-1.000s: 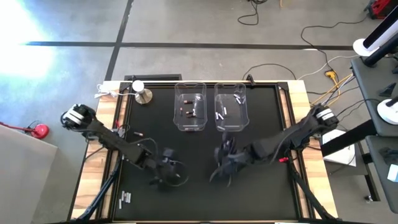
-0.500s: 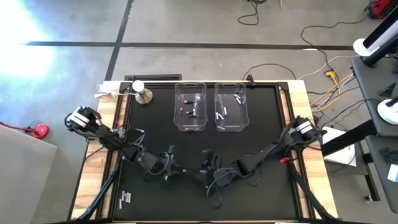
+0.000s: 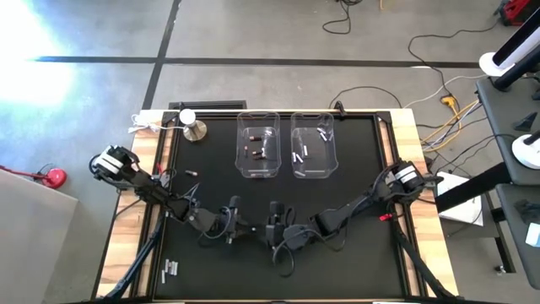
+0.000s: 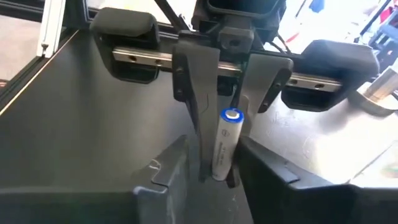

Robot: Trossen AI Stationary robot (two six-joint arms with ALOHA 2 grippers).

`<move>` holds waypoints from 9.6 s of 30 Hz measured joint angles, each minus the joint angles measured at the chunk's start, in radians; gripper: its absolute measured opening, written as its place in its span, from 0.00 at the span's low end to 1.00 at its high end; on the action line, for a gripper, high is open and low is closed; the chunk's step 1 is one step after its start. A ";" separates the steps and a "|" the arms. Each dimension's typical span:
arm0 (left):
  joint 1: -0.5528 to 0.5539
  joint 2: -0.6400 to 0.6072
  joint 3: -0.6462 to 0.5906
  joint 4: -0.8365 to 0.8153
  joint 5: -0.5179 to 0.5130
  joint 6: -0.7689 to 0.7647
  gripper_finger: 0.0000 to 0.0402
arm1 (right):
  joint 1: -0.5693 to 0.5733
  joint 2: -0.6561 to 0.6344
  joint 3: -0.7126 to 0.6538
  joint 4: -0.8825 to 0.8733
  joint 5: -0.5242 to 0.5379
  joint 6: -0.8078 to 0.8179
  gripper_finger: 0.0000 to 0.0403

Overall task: Sort batteries
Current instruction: Put the white battery into the right transparent bin, then put the black battery into the left transparent bin

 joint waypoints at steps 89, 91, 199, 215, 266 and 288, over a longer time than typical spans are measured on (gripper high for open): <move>0.058 -0.832 0.224 -1.663 -0.466 -0.671 0.35 | -0.666 -0.427 0.204 -1.311 -0.299 0.332 0.52; 0.091 -0.832 0.224 -1.764 -0.466 -0.836 0.36 | -0.563 -0.463 0.192 -1.273 -0.235 0.355 0.51; 0.846 -0.117 0.504 -1.244 0.289 0.211 0.07 | -0.006 -0.421 0.130 -1.034 -0.053 0.475 0.53; 0.907 0.265 0.854 -1.510 0.281 0.178 0.06 | -0.004 -0.421 0.104 -1.039 -0.064 0.541 0.53; 0.638 -0.445 0.509 -1.904 0.316 -0.134 0.40 | -0.004 -0.421 0.076 -1.042 -0.088 0.539 0.53; 0.483 -0.314 0.084 -1.905 0.479 -0.593 0.55 | -0.030 -0.421 0.121 -1.026 -0.088 0.449 0.53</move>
